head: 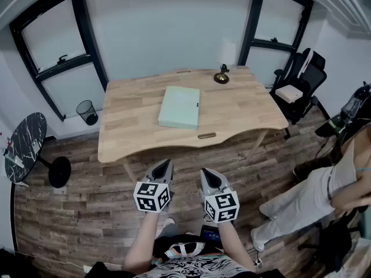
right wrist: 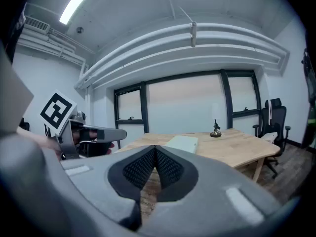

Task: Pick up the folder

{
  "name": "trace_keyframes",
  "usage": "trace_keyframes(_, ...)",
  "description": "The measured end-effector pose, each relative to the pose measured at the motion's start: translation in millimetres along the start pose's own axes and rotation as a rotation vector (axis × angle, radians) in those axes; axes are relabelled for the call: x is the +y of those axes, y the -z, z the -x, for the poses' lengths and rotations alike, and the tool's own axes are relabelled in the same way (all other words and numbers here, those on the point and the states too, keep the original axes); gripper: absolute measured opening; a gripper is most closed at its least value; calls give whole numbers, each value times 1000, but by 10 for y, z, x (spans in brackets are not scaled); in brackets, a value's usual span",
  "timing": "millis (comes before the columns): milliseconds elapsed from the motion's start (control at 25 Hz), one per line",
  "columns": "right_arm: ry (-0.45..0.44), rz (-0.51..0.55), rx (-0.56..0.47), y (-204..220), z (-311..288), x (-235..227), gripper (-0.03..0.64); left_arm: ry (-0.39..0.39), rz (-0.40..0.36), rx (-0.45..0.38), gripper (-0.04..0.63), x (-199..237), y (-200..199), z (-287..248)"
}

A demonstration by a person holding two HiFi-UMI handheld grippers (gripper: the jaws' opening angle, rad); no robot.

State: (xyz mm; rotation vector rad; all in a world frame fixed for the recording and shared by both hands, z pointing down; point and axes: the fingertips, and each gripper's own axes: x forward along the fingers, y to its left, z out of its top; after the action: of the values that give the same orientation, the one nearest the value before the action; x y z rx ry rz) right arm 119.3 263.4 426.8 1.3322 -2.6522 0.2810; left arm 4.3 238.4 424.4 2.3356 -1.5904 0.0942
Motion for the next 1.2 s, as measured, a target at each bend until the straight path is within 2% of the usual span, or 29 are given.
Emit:
trace_keyframes(400,35,2,-19,-45,-19,-56,3,3,1,-4,6,95,-27,1)
trace_keyframes(560,-27,1,-65,-116,13,-13,3,-11,-2,-4,6,148,-42,17)
trace_keyframes(760,-3,127,20,-6,-209,-24,3,-47,33,-10,6,396,-10,-35)
trace_keyframes(880,7,144,60,83,-463,-126,3,-32,58,35,6,533,64,-239)
trace_keyframes(1000,24,111,57,90,-801,-298,5,-40,10,67,6,738,111,-520)
trace_keyframes(1120,52,63,47,-1,-1252,-543,4,-55,-121,119,6,1010,91,-925)
trace_keyframes(1200,72,35,39,-87,-1599,-707,5,-50,-161,140,6,1232,19,-1257)
